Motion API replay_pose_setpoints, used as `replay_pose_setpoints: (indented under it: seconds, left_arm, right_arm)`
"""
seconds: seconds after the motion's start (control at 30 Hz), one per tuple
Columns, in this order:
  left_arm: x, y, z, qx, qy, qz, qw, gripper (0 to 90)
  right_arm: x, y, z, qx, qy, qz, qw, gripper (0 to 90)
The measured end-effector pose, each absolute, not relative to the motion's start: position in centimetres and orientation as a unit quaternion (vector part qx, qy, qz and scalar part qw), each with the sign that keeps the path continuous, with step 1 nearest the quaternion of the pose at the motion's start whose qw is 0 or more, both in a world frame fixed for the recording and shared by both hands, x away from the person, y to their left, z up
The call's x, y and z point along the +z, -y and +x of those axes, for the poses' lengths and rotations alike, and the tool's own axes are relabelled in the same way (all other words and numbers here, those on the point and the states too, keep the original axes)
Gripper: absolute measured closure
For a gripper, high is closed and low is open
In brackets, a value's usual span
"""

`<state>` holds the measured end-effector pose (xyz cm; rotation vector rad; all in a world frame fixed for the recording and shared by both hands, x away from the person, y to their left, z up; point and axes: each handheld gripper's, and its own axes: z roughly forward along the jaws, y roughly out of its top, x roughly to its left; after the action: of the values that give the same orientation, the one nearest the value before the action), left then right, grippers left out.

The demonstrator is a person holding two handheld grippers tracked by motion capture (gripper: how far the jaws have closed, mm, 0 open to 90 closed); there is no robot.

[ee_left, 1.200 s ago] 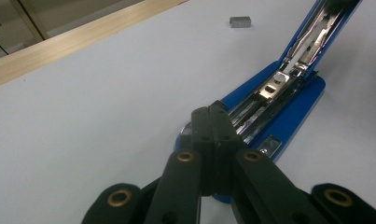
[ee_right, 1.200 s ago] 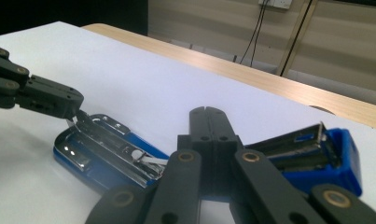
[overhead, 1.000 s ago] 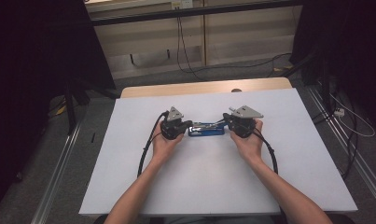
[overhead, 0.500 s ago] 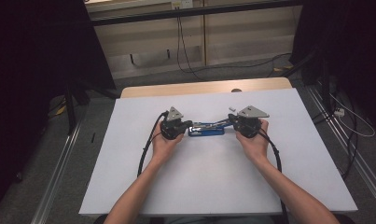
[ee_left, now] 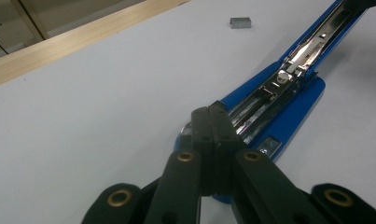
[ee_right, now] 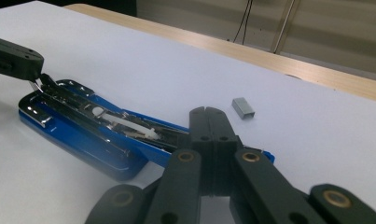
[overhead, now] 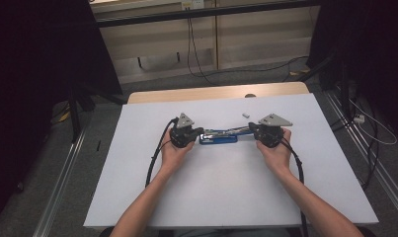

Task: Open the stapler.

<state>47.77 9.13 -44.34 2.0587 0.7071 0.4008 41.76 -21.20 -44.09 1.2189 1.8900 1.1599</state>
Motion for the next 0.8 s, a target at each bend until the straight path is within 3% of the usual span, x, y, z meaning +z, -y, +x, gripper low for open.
replay_pose_setpoints:
  seconds: [0.8]
  left_arm:
    - [-44.25,-9.01,47.67,0.170,-0.276,0.834,0.446,90.0]
  right_arm:
    - [-44.57,21.41,41.82,0.428,-0.716,0.461,0.304,90.0]
